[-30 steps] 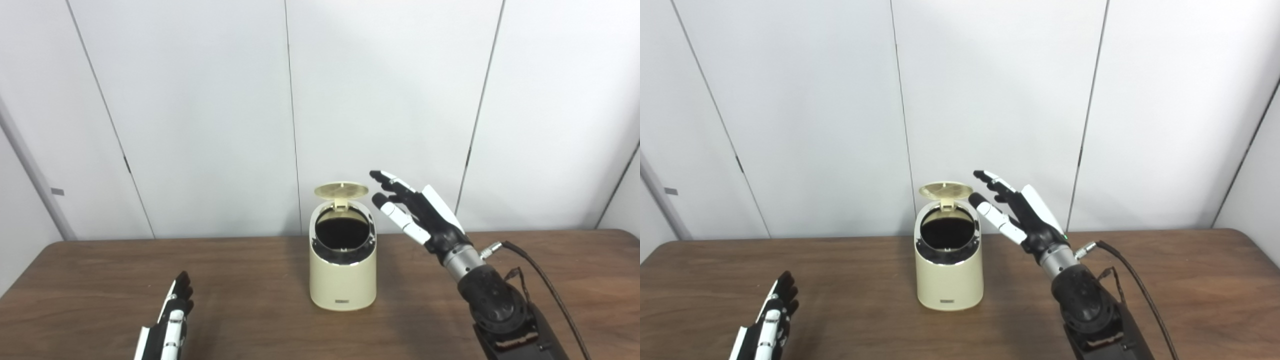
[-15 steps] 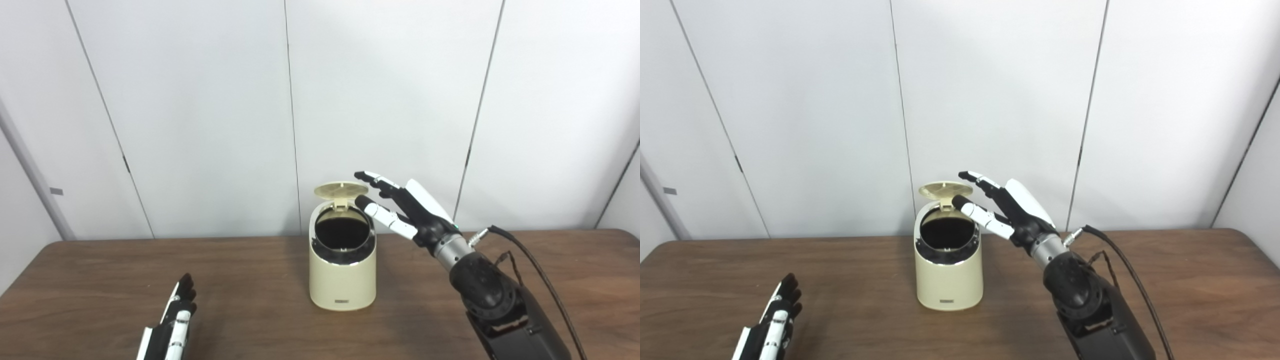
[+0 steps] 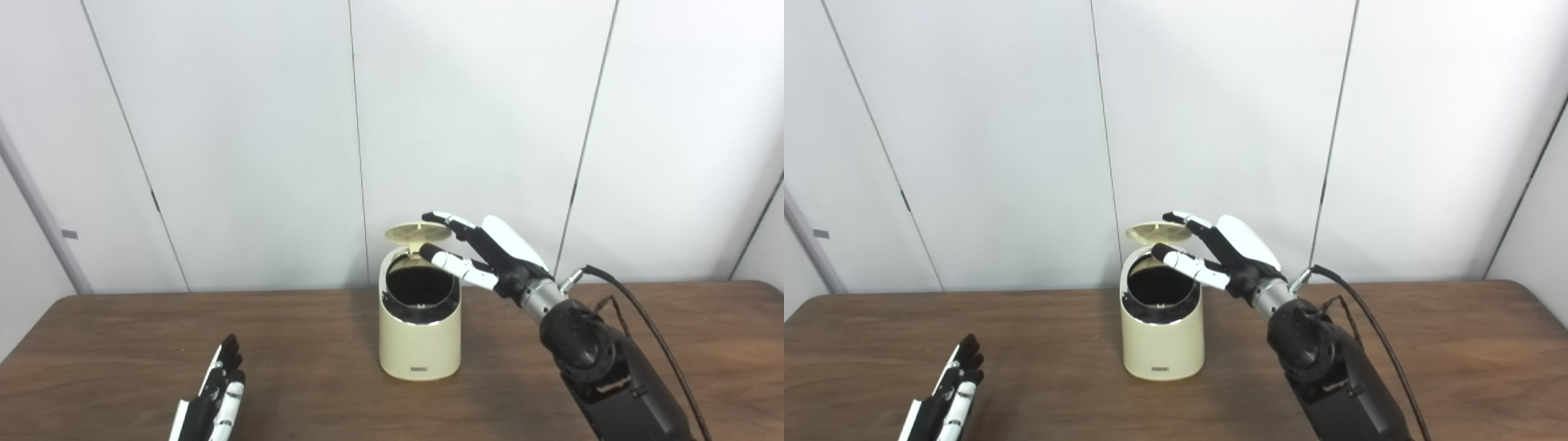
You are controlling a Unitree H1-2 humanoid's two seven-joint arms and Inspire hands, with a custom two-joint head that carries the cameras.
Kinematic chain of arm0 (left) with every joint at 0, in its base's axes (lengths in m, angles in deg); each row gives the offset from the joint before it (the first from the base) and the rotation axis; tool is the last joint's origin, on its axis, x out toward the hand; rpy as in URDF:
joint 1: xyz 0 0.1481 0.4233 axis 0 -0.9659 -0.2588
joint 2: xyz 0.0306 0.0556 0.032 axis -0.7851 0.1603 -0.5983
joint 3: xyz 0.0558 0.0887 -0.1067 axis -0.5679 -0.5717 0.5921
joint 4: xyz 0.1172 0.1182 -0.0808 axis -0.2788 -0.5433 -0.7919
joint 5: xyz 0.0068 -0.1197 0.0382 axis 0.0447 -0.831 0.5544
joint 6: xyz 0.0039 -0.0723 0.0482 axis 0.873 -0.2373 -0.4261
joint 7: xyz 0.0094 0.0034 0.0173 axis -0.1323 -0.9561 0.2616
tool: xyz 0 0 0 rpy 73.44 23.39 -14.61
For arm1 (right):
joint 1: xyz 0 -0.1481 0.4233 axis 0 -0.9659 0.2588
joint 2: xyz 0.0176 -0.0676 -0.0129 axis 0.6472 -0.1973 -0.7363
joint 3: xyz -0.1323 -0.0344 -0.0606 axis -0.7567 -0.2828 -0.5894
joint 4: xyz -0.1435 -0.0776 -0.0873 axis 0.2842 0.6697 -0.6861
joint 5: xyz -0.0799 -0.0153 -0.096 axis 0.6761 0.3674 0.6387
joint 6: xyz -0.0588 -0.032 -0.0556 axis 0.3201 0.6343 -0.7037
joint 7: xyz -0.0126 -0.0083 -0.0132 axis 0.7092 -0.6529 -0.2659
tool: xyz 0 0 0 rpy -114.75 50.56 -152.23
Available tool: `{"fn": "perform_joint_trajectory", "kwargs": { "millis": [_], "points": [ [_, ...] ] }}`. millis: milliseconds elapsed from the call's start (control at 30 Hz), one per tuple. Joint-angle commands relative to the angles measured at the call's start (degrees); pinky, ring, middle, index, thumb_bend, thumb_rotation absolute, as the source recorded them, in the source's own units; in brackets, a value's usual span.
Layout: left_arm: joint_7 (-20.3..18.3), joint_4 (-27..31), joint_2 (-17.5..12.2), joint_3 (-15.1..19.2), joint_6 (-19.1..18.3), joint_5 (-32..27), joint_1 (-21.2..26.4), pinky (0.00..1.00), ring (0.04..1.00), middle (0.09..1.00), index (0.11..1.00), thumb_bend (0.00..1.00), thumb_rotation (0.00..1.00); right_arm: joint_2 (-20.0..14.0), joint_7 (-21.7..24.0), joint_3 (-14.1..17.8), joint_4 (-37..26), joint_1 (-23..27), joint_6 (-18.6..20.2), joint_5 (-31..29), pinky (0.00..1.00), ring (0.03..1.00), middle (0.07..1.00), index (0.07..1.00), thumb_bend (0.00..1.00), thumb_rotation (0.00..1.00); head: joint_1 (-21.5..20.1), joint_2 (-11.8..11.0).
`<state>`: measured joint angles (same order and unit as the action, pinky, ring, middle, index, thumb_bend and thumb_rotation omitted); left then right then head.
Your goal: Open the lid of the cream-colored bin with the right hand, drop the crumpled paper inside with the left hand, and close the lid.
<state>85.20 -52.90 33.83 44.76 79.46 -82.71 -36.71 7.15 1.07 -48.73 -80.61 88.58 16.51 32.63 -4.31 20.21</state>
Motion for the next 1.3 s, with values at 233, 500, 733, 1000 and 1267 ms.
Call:
{"fn": "perform_joint_trajectory", "kwargs": {
  "millis": [233,500,733,1000,1267],
  "points": [
    [0.8,-5.0,3.5,-1.6,0.1,-0.1,-3.4,1.00,0.982,0.987,0.998,0.23,0.60,-1.3,0.5,-0.2,-1.8,2.4,-2.3,1.1,0.85,0.930,0.906,0.875,0.58,1.00,0.4,0.6],
    [1.1,-4.7,3.6,-1.5,0.1,0.0,-3.9,1.00,0.974,0.981,0.993,0.27,0.59,-1.9,1.6,0.0,-2.4,-0.1,-2.6,0.6,0.87,0.958,0.918,0.883,0.57,0.94,0.4,1.5],
    [1.8,-4.9,3.5,-1.4,0.2,1.2,-3.9,1.00,0.961,0.969,0.983,0.27,0.58,-2.4,2.3,-0.4,-3.2,-1.3,-2.7,1.1,0.88,0.967,0.922,0.890,0.56,0.91,0.3,2.2],
    [1.9,-4.9,3.5,-1.5,-0.3,1.5,-3.8,1.00,0.963,0.971,0.979,0.30,0.59,-3.2,2.9,-1.1,-4.0,-3.0,-2.7,2.3,0.89,0.969,0.922,0.887,0.56,0.88,0.3,2.7],
    [2.9,-4.4,3.8,-1.7,-1.0,2.0,-4.0,1.00,0.960,0.968,0.975,0.30,0.58,-3.5,3.4,-1.6,-5.3,-4.1,-3.4,3.3,0.89,0.962,0.912,0.879,0.55,0.88,0.6,3.5]
  ]
}}
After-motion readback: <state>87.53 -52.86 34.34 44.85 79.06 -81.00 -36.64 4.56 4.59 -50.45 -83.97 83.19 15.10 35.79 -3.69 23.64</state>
